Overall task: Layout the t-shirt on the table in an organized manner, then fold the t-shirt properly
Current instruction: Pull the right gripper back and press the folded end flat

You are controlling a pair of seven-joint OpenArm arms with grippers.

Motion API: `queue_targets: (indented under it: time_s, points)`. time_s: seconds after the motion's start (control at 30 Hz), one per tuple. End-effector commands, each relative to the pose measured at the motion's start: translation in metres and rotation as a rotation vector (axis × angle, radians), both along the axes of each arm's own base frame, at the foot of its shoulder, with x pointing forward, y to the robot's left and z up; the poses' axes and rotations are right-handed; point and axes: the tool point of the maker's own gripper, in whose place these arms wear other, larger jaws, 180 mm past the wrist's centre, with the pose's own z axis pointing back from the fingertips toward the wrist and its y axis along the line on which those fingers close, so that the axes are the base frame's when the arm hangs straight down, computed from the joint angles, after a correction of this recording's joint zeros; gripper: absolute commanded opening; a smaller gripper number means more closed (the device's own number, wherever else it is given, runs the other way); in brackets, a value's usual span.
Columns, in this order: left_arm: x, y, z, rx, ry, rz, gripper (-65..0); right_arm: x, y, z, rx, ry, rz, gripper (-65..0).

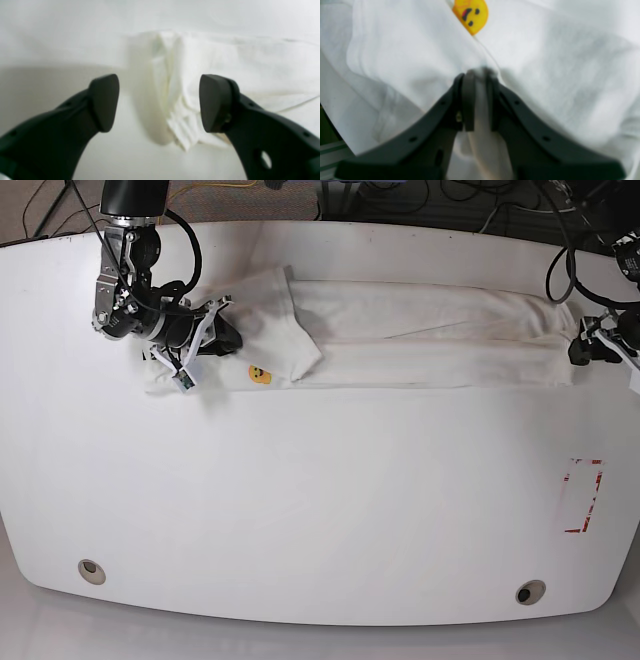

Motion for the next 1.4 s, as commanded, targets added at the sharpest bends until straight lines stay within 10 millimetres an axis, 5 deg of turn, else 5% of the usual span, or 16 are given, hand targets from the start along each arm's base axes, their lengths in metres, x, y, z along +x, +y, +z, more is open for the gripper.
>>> queue_targets:
  time_s: [0.0,0.73,1.1,1.27,1.37]
  points:
    - [0.012,0.003,0.018,-0.001,-0.064,-0.009,-17.8,-0.022,-0.021,-0.021,-0.129,0.116,0.019,-56.1]
    - [-0.001,-0.012,-0.016,0.024,0.045,-0.006,-17.8,-0.022,-0.019,-0.02,-0.12,0.113,0.014,-56.1]
    - [-0.004,-0.037,-0.033,0.016,0.095,-0.076,-18.3,-0.021,-0.019,-0.02,-0.119,0.111,0.012,-56.1]
    - [-0.005,-0.05,-0.04,-0.002,0.106,-0.099,-26.9,-0.021,-0.019,-0.02,-0.119,0.111,0.012,-56.1]
    - [-0.005,-0.053,-0.04,0.0,0.111,-0.111,-38.6,-0.021,-0.019,-0.02,-0.119,0.111,0.012,-56.1]
